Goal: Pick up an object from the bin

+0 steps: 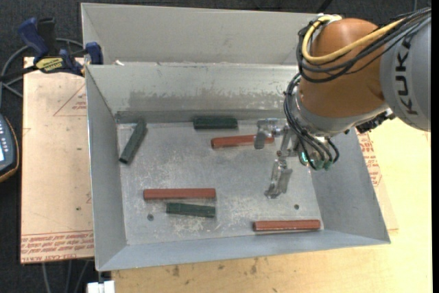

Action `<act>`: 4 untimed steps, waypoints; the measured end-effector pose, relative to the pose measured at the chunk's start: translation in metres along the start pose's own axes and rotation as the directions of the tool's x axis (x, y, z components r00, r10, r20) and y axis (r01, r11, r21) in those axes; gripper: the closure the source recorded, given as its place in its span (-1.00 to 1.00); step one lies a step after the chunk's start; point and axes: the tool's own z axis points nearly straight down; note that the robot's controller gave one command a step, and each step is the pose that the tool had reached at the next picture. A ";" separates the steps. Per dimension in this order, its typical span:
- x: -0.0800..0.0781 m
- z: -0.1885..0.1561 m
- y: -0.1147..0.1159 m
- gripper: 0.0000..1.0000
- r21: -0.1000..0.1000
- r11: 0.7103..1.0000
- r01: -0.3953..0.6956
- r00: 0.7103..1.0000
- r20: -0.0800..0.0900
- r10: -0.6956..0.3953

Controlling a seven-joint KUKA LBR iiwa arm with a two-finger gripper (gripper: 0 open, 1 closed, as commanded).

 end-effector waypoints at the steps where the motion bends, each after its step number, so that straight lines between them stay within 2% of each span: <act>1: 0.026 0.078 0.047 -1.00 -0.002 1.000 0.029 1.000 -0.002 -0.029; 2: 0.042 0.077 0.035 -1.00 0.002 0.967 0.255 0.967 0.005 -0.255; 3: 0.003 0.165 0.087 -1.00 -0.001 0.975 0.223 0.975 0.006 -0.223; 4: 0.002 0.161 0.084 1.00 0.001 0.976 0.219 0.976 0.008 -0.219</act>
Offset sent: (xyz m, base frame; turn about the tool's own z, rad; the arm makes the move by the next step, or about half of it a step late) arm -0.0243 0.0438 -0.0725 -0.0227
